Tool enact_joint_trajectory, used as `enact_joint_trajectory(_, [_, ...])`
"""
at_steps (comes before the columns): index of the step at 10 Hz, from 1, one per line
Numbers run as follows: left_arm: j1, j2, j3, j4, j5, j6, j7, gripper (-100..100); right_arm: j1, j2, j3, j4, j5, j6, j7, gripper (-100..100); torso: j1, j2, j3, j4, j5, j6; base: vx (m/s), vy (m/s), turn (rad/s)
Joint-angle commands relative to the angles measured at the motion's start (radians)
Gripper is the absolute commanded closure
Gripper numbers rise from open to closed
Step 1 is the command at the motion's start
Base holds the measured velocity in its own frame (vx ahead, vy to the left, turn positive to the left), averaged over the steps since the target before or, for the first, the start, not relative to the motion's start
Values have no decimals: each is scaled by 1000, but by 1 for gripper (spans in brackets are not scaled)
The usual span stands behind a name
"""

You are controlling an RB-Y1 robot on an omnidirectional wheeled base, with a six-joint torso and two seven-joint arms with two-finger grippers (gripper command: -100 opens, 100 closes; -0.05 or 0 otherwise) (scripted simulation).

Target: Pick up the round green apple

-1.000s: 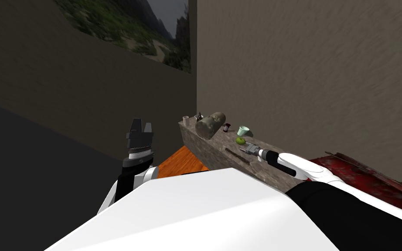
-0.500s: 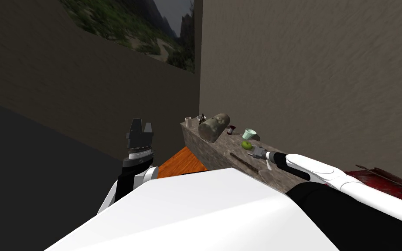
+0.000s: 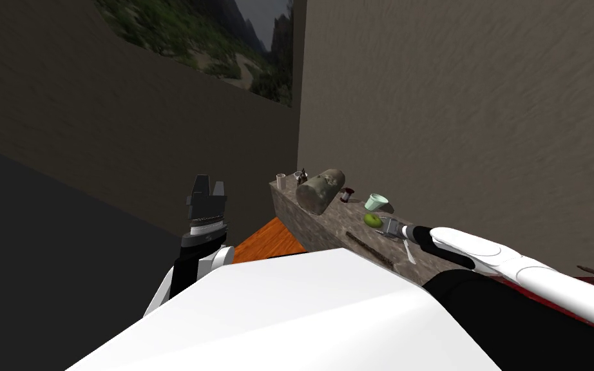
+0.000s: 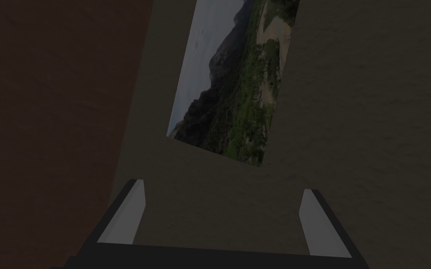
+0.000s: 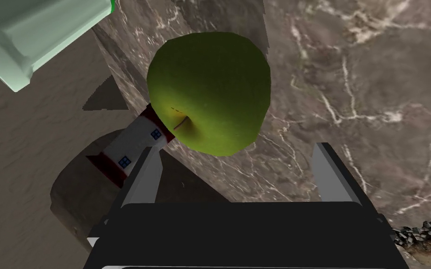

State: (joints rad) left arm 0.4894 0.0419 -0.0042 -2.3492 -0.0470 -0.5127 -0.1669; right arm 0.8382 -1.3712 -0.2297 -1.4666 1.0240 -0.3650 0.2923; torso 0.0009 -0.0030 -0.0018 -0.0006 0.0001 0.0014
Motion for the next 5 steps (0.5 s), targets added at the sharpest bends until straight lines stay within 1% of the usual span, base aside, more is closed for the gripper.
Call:
enact_joint_trajectory(1, [0,0,0,0,0,0,0,0,16,-26,-1,23,33,0,12,-100,0,0,0,0,0,0,52,25,78])
enact_joint_trajectory(2, [0,0,0,0,0,0,0,0,24,-36,-3,33,46,-1,17,-100,0,0,0,0,0,0,55,29,61])
enact_joint_trajectory(3, [0,0,0,0,0,0,0,0,22,-27,-9,27,34,-6,17,-100,1,0,0,0,0,0,25,12,8])
enact_joint_trajectory(4, [0,0,0,0,0,0,0,0,23,-29,-9,28,36,-5,17,0,0,2,1,0,0,0,0,0,0])
enact_joint_trajectory(5, [0,0,0,0,0,0,0,0,22,-17,1,66,-10,-6,57,-100,-1,3,2,1,0,0,-23,11,265])
